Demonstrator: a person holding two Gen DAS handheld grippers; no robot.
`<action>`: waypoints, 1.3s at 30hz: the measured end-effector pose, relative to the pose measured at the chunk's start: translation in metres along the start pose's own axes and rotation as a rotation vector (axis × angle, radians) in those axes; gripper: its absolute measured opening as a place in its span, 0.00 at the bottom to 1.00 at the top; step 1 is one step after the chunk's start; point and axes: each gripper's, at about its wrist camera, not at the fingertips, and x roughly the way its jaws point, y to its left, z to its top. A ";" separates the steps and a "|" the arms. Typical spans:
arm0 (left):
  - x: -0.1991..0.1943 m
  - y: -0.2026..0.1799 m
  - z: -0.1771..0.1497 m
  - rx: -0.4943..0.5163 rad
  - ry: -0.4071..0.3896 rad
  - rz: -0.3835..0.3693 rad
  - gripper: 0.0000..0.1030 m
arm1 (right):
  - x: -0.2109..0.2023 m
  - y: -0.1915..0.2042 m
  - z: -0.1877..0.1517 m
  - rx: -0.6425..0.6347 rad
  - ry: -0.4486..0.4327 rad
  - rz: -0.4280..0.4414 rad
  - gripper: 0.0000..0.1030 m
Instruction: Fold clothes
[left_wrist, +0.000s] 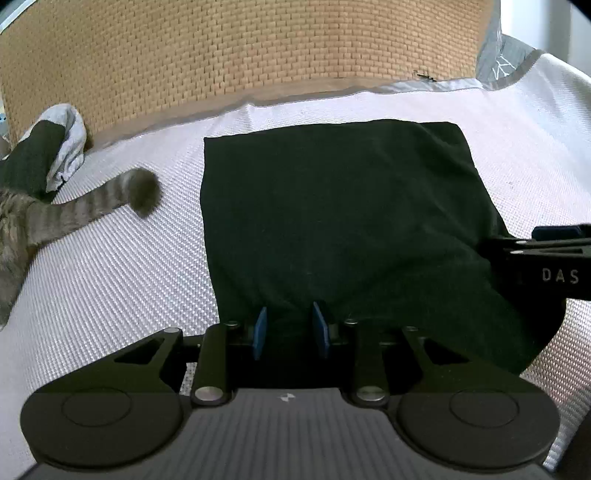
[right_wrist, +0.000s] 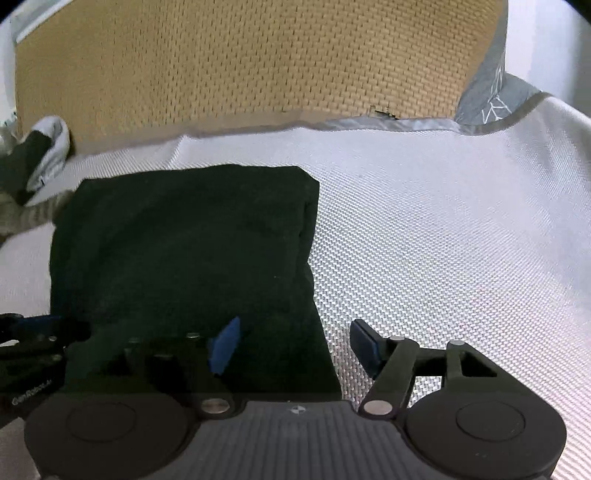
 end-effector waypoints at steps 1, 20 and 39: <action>0.000 0.000 0.000 0.003 0.000 -0.001 0.28 | 0.001 -0.002 0.000 0.012 -0.004 0.011 0.66; -0.008 -0.004 0.010 0.235 0.028 -0.029 0.32 | -0.058 -0.016 -0.044 0.569 -0.064 0.227 0.68; -0.062 -0.014 -0.002 0.799 -0.071 -0.222 0.40 | -0.016 -0.012 -0.062 0.871 -0.074 0.386 0.69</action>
